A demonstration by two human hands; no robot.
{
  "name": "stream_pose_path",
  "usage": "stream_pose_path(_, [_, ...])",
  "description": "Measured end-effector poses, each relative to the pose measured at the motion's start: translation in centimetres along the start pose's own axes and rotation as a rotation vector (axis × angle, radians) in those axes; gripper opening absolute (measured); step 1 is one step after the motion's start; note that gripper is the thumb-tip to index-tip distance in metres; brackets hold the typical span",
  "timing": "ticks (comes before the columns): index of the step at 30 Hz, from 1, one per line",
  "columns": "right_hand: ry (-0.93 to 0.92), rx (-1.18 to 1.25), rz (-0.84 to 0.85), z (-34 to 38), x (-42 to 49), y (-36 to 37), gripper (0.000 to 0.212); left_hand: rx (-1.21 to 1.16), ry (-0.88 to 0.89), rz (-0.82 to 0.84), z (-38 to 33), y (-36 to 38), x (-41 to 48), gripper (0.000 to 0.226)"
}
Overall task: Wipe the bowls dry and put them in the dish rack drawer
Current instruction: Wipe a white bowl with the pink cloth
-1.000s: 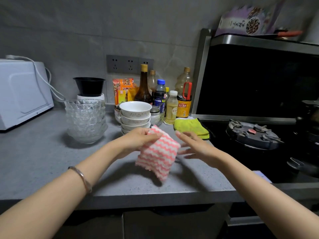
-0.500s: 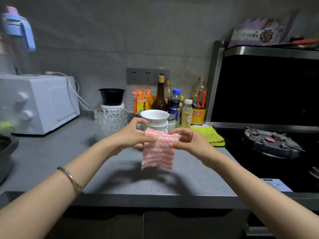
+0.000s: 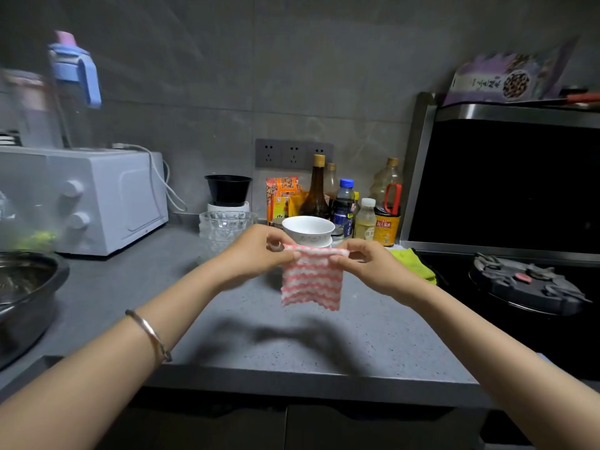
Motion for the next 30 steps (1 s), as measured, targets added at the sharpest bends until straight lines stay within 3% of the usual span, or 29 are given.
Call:
stream_pose_path(5, [0.210,0.751,0.214,-1.6,-0.2,3.2,0.045,-0.248,-0.030,0.013,0.3,0.7,1.1,0.018])
stream_pose_path(9, [0.281,1.106,0.230,-1.4,-0.6,5.7,0.037,-0.285,-0.010,-0.031,-0.1,1.3,2.2,0.018])
stream_pose_path(12, [0.358,1.168,0.180,-2.4,-0.2,6.3,0.031,-0.291,-0.041,-0.051,0.1,1.7,3.2,0.015])
stream_pose_path(16, [0.302,1.184,0.027,-3.8,1.4,4.4,0.029,-0.192,0.031,-0.161,0.5,0.8,5.4,0.028])
stream_pose_path(18, [0.295,1.176,-0.055,-5.1,2.1,2.8,0.036,-0.055,0.043,-0.214,1.7,0.5,7.0,0.037])
stream_pose_path(21, [0.297,1.210,-0.123,-6.7,2.9,0.6,0.030,0.189,-0.055,-0.153,4.6,1.8,9.0,0.047])
stream_pose_path(23, [0.297,1.228,-0.153,-7.6,3.2,-0.3,0.029,0.230,-0.084,-0.115,5.9,3.0,9.8,0.044])
stream_pose_path(30, [0.322,1.235,-0.172,-9.7,3.8,-0.6,0.029,0.292,0.017,-0.252,5.3,3.4,10.9,0.030])
Point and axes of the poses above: each hand's wrist, its own x-axis towards the middle knuckle, its own y-axis out of the palm, z = x × y, the point moved 10 cm from there along x, towards the middle knuckle, and after that the axes turned 3 degrees about x, right-handed, at the moved point
